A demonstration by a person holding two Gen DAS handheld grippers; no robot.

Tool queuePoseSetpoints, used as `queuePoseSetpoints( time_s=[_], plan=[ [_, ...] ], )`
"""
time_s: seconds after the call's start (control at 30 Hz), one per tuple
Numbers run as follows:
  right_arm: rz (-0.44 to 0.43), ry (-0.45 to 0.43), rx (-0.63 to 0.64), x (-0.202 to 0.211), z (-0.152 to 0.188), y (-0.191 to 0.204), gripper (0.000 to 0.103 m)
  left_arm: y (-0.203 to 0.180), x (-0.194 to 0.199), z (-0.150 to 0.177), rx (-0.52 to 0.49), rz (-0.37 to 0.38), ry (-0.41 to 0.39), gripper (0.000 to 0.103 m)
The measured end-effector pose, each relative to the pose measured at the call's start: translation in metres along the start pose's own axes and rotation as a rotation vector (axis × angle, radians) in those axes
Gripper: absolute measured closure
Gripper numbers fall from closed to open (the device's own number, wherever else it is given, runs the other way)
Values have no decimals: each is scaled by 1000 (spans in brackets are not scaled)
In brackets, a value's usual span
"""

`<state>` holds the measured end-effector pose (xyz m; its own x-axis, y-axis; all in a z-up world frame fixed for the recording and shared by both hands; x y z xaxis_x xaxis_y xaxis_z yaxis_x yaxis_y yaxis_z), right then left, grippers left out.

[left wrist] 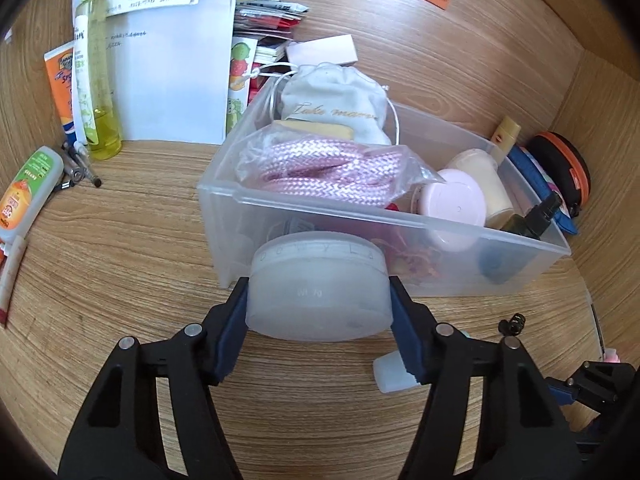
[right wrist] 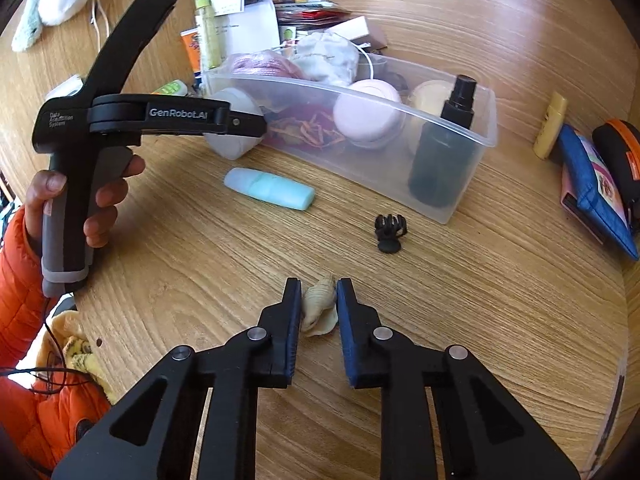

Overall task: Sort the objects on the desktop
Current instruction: 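Grasp the beige seashell with the right gripper while the left grasps the white round tub, then lift and carry the seashell and white tub over the clear box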

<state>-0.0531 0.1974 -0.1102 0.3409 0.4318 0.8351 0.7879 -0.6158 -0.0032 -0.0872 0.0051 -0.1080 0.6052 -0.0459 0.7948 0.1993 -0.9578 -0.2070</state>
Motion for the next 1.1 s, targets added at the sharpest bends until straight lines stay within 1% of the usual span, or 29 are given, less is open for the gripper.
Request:
queuePoseSetpoints(
  time_s=[0.1, 0.2, 0.3, 0.43, 0.6, 0.7, 0.77, 0.9, 0.97, 1.1],
  plan=[
    [-15, -1, -5, 0, -1, -1, 87, -1, 2, 1, -8, 11, -6, 39],
    [-44, -7, -39, 1, -3, -7, 87, -1, 7, 1, -8, 21, -25, 39],
    [-53, -13, -65, 4, -3, -11, 87, -1, 11, 2, -12, 33, -44, 39],
    [-74, -48, -85, 11, -4, -13, 87, -5, 21, 5, -37, 40, -79, 39],
    [-56, -75, -83, 21, -12, -13, 87, -7, 31, 5, -48, 37, -113, 39],
    [-53, -96, -83, 29, -20, -14, 87, -7, 40, 6, -47, 76, -119, 39],
    [-40, -115, -75, 35, -28, -14, 87, -9, 47, 6, -54, 87, -130, 39],
    [-24, -148, -57, 44, -44, -13, 87, -12, 64, 2, -99, 82, -176, 39],
    [-13, -166, -51, 50, -52, -12, 87, -9, 74, -2, -114, 58, -210, 39],
    [-6, -193, -49, 57, -67, -13, 87, 0, 83, -11, -114, 60, -221, 39]
  ],
)
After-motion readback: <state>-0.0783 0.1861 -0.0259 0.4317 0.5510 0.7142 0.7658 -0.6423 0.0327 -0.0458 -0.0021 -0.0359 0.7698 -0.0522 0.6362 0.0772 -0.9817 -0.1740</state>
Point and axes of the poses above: each gripper's, at about its wrist camera, not at the fingertips, and x roughly against the way its jaws point, y to its left, z to its underside, the point moved 4 cm from there along -x, roughly the way its jaws point, and after that the axes turned 8 degrees about y, right-handed, at the moved point
